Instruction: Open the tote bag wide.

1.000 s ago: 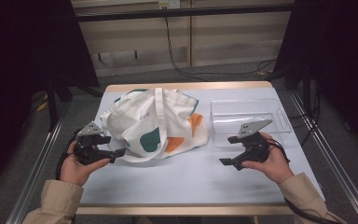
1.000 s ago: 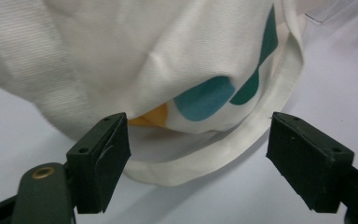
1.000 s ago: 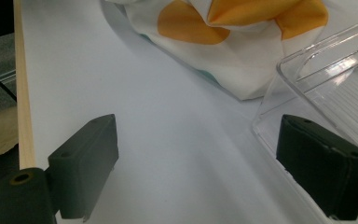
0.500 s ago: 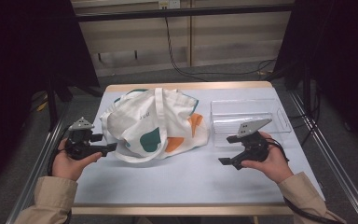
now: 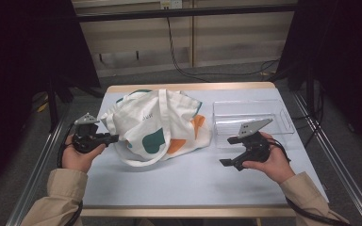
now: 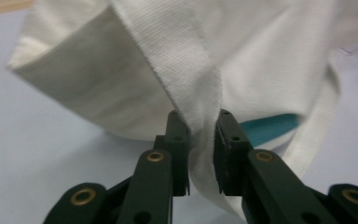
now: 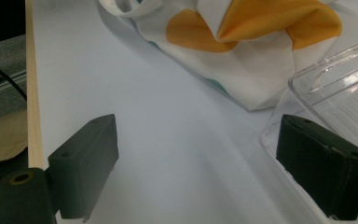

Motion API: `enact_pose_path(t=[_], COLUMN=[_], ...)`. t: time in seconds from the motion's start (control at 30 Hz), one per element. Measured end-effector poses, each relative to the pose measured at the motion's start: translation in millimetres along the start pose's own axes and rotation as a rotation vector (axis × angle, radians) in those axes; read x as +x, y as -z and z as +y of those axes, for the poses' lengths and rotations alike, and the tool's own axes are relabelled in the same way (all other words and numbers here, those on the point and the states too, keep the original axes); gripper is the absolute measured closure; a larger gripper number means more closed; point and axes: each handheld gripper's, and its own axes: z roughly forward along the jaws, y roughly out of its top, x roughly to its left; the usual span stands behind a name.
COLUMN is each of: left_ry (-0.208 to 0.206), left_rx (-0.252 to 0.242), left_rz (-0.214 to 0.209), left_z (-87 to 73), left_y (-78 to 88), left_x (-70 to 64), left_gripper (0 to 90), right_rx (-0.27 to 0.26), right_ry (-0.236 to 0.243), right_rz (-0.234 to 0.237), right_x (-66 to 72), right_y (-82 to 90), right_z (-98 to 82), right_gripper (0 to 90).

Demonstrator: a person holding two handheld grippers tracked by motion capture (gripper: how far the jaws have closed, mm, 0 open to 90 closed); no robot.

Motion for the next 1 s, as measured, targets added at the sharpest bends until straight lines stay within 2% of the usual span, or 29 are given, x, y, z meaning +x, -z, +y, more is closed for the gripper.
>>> enact_pose_path(t=[0.03, 0.07, 0.1, 0.23, 0.3, 0.37, 0.53, 0.6, 0.67, 0.77, 0.87, 0.97, 1.0], left_ry=[-0.025, -0.025, -0.055, -0.073, -0.094, -0.087, -0.112, -0.120, -0.129, -0.147, -0.158, -0.161, -0.165], left_rx=[-0.001, -0.001, 0.006, 0.017, 0.016, 0.002, 0.019, 0.028, 0.030, 0.047, 0.043, 0.051, 0.067], left_rz=[-0.014, -0.014, -0.032, -0.055, -0.058, -0.072, -0.082, -0.108, -0.114, -0.114, -0.111, -0.116, -0.120], left_z=[-0.2, -0.2, -1.9, -5.7, -9.4, -12.0, -14.9, -16.5, -17.0, -17.6, -18.7, -20.5, -21.6], left_y=[-1.9, -1.9, -5.3, -10.5, -13.9, -15.6, -16.1, -16.0, -17.0, -19.0, -20.6, -21.1, -21.7], left_x=[-8.3, -8.3, -16.5, -26.4, -31.7, -34.5, -42.0, -43.6, -44.4, -48.8, -50.6, -51.4, -52.4], left_gripper=[80.2, 80.3, 80.6, 80.9, 81.1, 81.4, 81.9, 82.0, 82.0, 82.0, 82.2, 82.4, 82.7], right_rx=[0.003, 0.001, -0.001, -0.001, 0.004, -0.001, -0.022, -0.038, -0.047, -0.063, -0.057, -0.062, -0.082], right_ry=[0.003, 0.002, 0.001, 0.002, 0.019, 0.023, 0.012, 0.007, 0.008, 0.018, 0.037, 0.024, 0.014], right_rz=[0.001, -0.001, 0.000, 0.007, 0.011, 0.007, 0.010, 0.008, 0.006, 0.018, 0.002, -0.009, -0.013], right_x=[1.0, 1.4, 2.2, 4.8, 7.9, 10.0, 10.2, 8.6, 8.1, 8.8, 9.2, 8.5, 7.0], right_y=[-2.1, -3.2, -4.8, -10.8, -18.0, -22.9, -33.2, -40.0, -42.1, -49.4, -62.6, -68.5, -74.1], right_z=[2.8, 4.1, 5.5, 9.8, 16.4, 21.1, 31.1, 40.4, 43.7, 54.2, 68.7, 76.0, 82.5], right_gripper=[12.2, 12.2, 12.3, 13.0, 14.1, 16.4, 21.3, 23.4, 24.3, 25.9, 29.4, 30.4, 31.8])
